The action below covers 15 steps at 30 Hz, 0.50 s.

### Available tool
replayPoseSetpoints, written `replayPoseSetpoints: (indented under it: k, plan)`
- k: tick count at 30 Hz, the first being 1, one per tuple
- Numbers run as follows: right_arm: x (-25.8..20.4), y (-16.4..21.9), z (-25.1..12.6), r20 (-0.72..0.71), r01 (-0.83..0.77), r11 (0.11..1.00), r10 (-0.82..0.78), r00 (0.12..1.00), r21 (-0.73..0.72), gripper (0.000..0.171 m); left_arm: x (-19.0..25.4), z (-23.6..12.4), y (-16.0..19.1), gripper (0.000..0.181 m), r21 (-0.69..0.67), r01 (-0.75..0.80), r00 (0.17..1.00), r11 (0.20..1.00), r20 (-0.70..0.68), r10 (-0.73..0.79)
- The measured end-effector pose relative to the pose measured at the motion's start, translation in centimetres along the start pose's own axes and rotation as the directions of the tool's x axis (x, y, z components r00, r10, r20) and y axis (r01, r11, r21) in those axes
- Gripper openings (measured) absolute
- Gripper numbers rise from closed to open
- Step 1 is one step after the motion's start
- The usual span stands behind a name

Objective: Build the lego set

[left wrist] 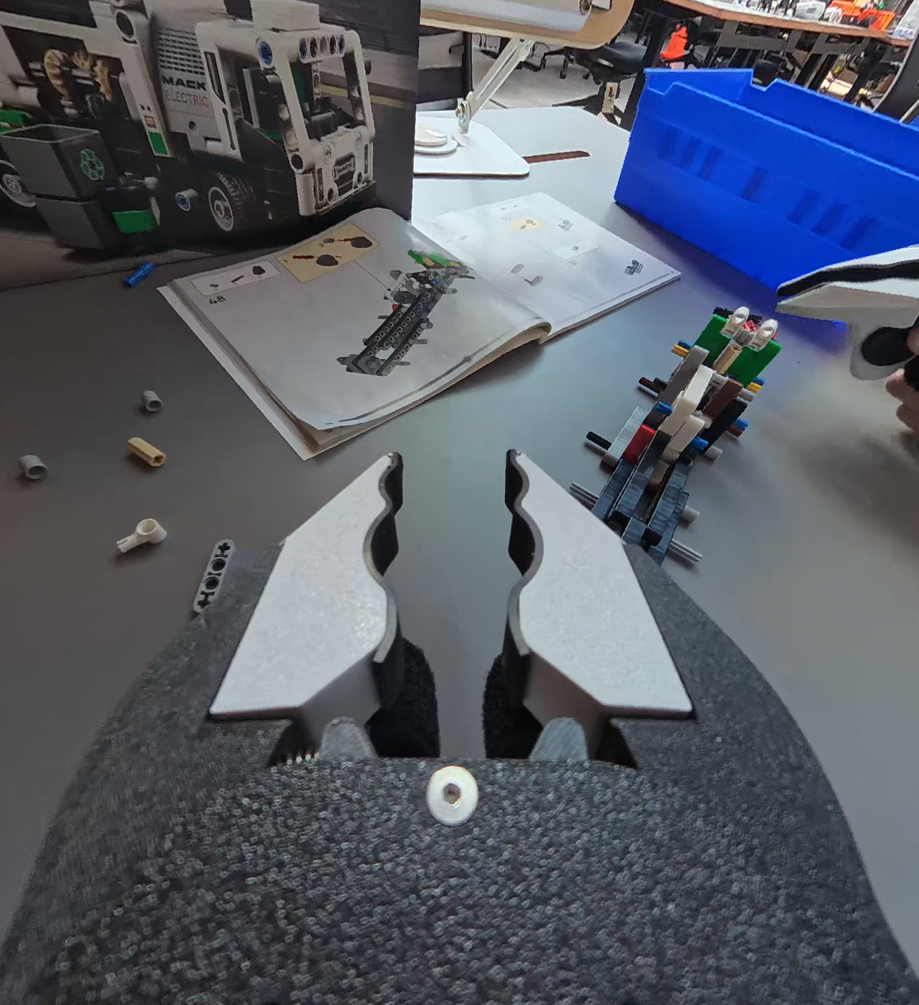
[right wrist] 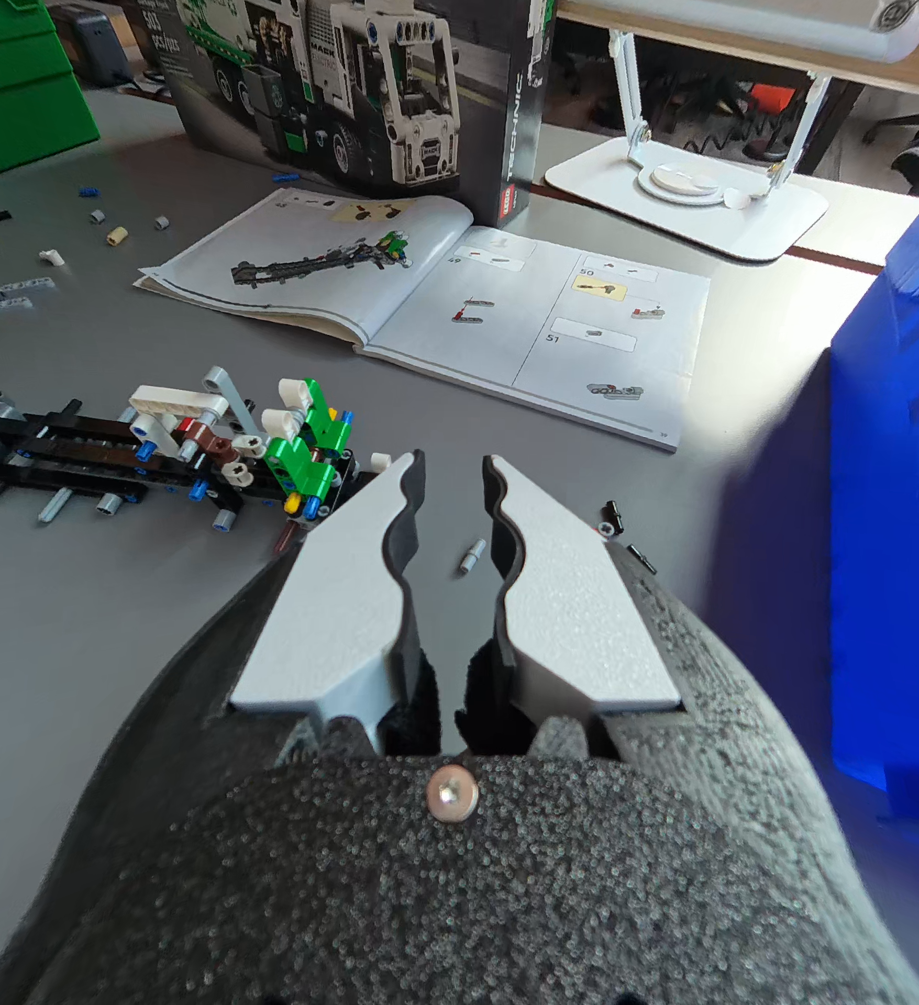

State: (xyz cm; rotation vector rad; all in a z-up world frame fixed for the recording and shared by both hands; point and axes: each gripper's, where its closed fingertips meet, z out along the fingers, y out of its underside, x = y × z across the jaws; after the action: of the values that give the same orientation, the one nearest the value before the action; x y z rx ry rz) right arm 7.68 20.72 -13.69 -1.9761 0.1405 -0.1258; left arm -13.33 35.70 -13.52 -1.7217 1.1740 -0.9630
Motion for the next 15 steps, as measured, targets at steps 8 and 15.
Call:
replayPoseSetpoints:
  k: [8,15]
  plan:
    - [-0.47,0.00,0.75,0.034,-0.019,1.000,0.020,0.999,-0.003,0.021,0.21,0.54,0.73,0.032,-0.052,-0.037,0.999,0.998,0.012,0.038]
    - [-0.53,-0.69,0.10,0.040,-0.019,0.998,0.016,0.999,0.055,0.023,0.23,0.03,0.15,0.032,-0.009,-0.037,0.999,0.999,0.012,0.037]
